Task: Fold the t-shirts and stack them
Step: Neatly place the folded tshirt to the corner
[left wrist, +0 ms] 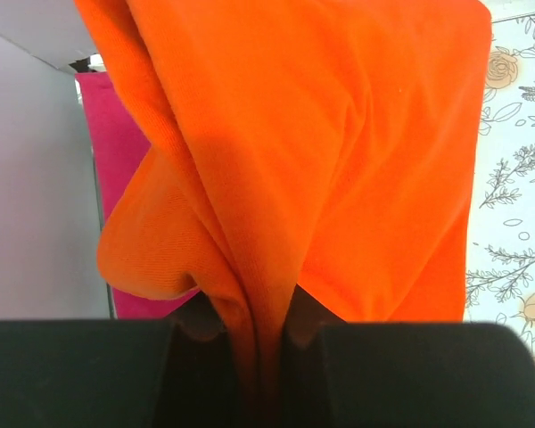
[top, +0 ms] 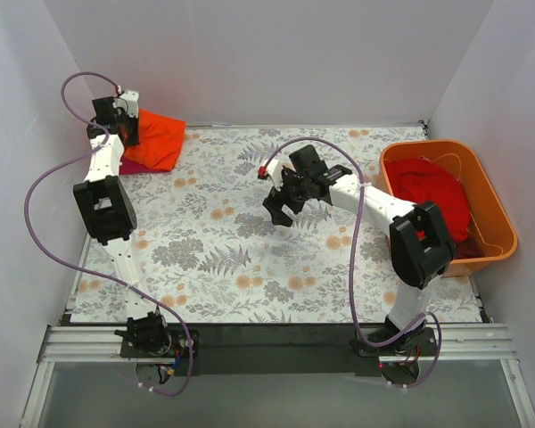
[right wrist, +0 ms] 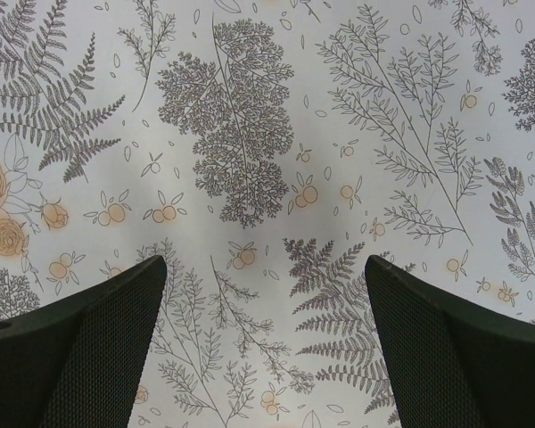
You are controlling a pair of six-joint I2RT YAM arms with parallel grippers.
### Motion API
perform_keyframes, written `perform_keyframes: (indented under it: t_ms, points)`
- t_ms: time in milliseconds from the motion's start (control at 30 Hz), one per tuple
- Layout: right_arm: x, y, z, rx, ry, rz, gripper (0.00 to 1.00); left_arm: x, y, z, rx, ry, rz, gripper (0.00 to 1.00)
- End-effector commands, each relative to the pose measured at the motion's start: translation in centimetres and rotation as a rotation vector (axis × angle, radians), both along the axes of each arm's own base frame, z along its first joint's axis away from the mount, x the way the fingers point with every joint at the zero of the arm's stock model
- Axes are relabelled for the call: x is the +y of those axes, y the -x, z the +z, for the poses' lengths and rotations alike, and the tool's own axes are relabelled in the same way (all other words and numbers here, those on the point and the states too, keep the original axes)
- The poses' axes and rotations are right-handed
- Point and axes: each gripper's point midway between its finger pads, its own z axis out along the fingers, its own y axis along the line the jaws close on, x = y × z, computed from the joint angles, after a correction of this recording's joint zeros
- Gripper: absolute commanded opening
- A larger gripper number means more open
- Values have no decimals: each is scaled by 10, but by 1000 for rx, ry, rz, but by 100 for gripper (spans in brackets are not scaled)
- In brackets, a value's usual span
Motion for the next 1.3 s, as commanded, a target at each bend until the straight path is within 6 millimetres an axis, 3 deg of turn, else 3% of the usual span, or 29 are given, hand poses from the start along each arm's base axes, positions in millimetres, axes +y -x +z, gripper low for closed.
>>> perform_keyframes:
  t_ms: [0,300,367,400,433,533,567,733,800,933,1067,1267]
  points:
    - [7,-7,9,-15,-12,9,98,21,-10,31,-92,-68,38,0]
    - [11,-12,7,-11,-3,12,98,38,-10,15,-65,-114,93,0]
    - [11,-12,8,-12,-3,16,98,42,-10,10,-56,-122,114,5]
    - [11,-12,7,-11,0,16,98,47,-9,8,-51,-136,137,10]
    - [10,-11,7,-8,0,17,98,51,-10,9,-57,-144,151,24]
    - [10,-11,6,-10,3,18,98,63,-10,17,-79,-151,191,39]
    - [8,-11,6,-10,6,15,98,65,-10,20,-87,-147,196,49]
    - [6,-6,3,-5,12,21,98,72,-9,65,-184,-120,204,66]
    - [3,-3,1,2,15,20,98,67,-8,85,-230,-103,184,73]
    - [0,1,-4,12,22,23,99,62,-4,100,-258,-86,172,75]
    - [-4,2,-5,18,17,22,98,55,1,97,-247,-58,158,75]
    - [-7,3,0,14,-4,29,98,13,12,91,-186,133,37,75]
